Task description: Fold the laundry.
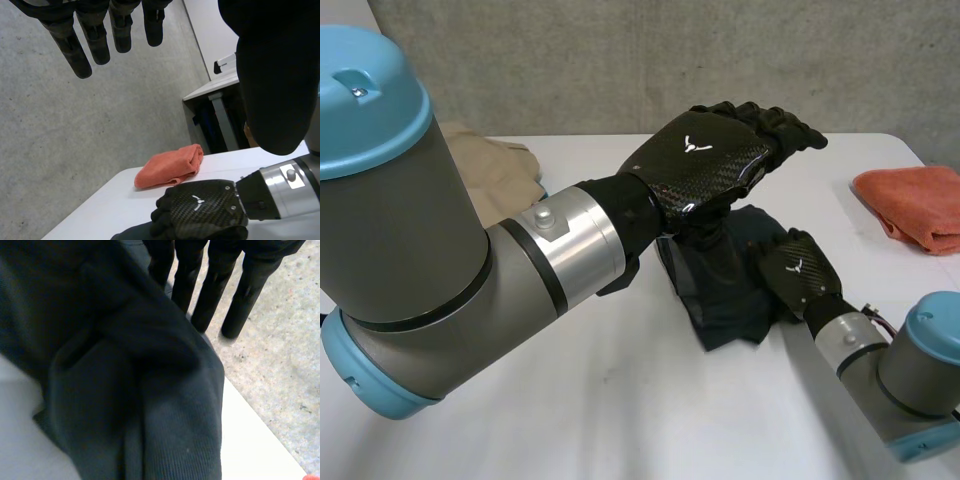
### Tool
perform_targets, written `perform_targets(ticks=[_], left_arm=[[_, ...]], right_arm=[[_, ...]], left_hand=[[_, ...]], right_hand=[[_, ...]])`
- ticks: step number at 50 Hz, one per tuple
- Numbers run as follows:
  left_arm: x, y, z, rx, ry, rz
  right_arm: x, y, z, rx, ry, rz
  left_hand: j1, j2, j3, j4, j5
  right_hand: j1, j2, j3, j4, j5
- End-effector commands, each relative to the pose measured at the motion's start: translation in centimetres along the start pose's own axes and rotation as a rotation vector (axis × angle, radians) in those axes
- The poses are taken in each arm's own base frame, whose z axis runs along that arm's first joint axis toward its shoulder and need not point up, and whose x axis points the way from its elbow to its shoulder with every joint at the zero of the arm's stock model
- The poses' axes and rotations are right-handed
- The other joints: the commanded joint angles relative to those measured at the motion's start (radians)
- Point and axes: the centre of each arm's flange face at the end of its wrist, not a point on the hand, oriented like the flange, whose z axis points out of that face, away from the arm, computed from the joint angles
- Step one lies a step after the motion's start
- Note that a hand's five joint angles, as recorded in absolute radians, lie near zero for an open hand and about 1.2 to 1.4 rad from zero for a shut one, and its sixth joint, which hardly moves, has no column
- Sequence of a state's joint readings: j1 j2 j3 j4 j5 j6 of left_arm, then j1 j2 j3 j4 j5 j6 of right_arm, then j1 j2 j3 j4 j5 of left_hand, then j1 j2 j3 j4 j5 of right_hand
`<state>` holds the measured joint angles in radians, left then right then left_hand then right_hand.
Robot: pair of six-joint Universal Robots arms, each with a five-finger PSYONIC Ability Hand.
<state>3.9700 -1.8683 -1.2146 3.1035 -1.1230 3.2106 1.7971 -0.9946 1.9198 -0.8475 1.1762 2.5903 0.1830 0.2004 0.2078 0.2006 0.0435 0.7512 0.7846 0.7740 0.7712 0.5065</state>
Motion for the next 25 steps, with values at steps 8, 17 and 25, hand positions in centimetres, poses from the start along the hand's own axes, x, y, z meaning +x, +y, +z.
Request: perform_targets(ticks=[8, 17, 25], left_arm=[[-1.2, -2.0, 0.2, 0.074, -0.032, 0.036], [-1.6, -4.2, 0.4, 0.166, -0.036, -0.008], [-3.0, -4.9, 0.3, 0.212, -0.065, -0.029]], right_arm=[[7.5, -5.7, 5.9, 0.204, 0.201, 0.140], [21.2, -9.6, 7.2, 0.316, 0.434, 0.219], [30.0, -4.9, 6.7, 0.291, 0.588, 0.180]], left_hand=[[0.010, -0.007, -0.015, -0.008, -0.025], [0.013, -0.004, -0.012, -0.005, -0.022], [0.013, -0.004, -0.012, -0.005, -0.022]], right_hand=[[0.645, 0.612, 0.622, 0.625, 0.715], [0.645, 0.612, 0.622, 0.625, 0.715], [0.645, 0.612, 0.622, 0.625, 0.715]])
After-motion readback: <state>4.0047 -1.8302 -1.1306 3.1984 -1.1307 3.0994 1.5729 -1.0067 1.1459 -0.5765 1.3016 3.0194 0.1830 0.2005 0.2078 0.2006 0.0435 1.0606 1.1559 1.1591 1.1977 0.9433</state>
